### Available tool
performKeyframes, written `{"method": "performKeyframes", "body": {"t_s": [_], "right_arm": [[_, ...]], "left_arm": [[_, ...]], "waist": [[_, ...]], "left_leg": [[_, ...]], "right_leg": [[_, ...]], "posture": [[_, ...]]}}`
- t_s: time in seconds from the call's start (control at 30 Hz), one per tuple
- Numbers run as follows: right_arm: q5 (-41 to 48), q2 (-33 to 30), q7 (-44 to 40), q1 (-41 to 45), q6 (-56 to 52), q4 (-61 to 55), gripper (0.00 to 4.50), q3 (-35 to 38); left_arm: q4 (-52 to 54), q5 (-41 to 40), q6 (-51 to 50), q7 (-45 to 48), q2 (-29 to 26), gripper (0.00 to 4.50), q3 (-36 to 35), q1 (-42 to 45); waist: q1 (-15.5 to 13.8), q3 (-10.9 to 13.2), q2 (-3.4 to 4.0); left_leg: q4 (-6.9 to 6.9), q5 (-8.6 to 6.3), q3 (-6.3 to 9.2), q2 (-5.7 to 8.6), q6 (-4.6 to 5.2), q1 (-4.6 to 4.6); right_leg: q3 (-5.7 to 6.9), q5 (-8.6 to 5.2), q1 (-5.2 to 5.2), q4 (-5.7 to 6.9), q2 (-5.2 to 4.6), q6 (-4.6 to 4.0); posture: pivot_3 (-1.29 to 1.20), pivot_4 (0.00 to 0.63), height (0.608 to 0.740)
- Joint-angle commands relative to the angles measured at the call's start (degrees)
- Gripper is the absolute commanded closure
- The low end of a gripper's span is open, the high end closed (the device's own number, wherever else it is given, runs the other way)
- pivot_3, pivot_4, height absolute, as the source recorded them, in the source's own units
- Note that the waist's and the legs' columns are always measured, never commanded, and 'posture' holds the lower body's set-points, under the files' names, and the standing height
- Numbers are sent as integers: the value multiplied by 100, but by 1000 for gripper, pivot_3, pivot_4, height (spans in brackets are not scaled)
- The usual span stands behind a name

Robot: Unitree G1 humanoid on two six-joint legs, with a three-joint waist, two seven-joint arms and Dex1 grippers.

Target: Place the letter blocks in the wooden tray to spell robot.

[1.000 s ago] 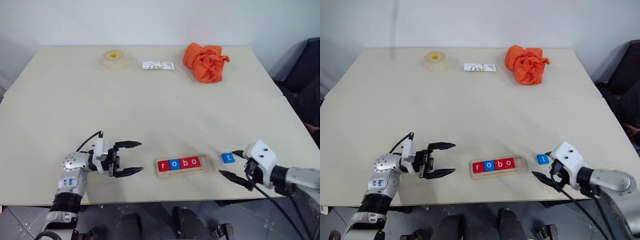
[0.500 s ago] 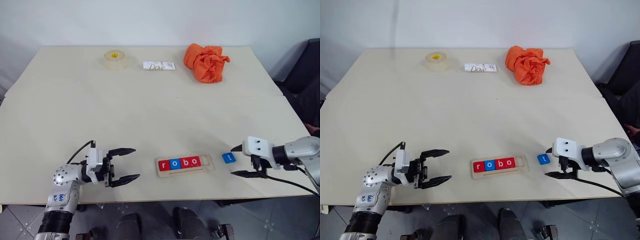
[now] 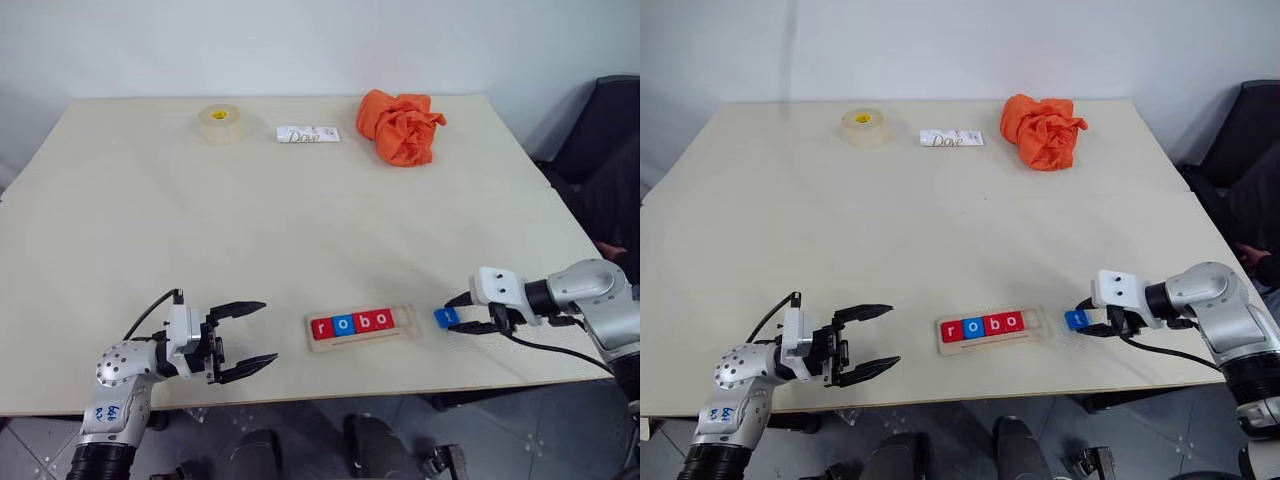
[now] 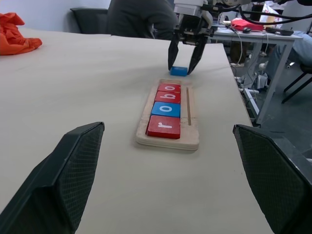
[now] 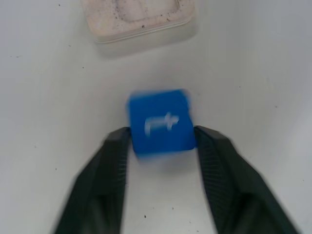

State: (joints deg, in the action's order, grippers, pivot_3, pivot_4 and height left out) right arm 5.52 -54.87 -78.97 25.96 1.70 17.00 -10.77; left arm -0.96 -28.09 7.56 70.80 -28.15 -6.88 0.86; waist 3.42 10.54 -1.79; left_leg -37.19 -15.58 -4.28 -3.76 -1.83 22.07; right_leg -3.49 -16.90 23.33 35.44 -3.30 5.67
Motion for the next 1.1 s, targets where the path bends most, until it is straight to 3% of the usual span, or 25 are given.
{"method": "performKeyframes", "body": {"t_s": [0.03, 0.4, 1.1], "right_arm": [[-111, 70, 74, 152, -165, 3, 3039, 26], [78, 249, -19, 631, -1825, -1240, 3039, -110], [-237, 422, -88, 626, -1862, -1655, 3039, -648]], "left_arm": [[141, -139, 45, -13, -53, 0, -92, -3], [-30, -101, 112, 6, -11, 0, -62, 152], [-167, -64, 314, -106, 84, 0, -48, 158]], "waist": [[1, 0, 0], [-40, 10, 17], [-35, 10, 17]], "left_leg": [[-1, 0, 0, 0, 0, 0], [12, -3, -4, -1, -6, 12], [12, -9, -5, 3, -6, 26]], "right_leg": [[0, 0, 0, 1, 0, 0], [2, 17, 29, 13, 0, 33], [8, 17, 36, 4, -4, 33]], "posture": [[0, 150, 740], [0, 150, 740], [0, 150, 740]]}}
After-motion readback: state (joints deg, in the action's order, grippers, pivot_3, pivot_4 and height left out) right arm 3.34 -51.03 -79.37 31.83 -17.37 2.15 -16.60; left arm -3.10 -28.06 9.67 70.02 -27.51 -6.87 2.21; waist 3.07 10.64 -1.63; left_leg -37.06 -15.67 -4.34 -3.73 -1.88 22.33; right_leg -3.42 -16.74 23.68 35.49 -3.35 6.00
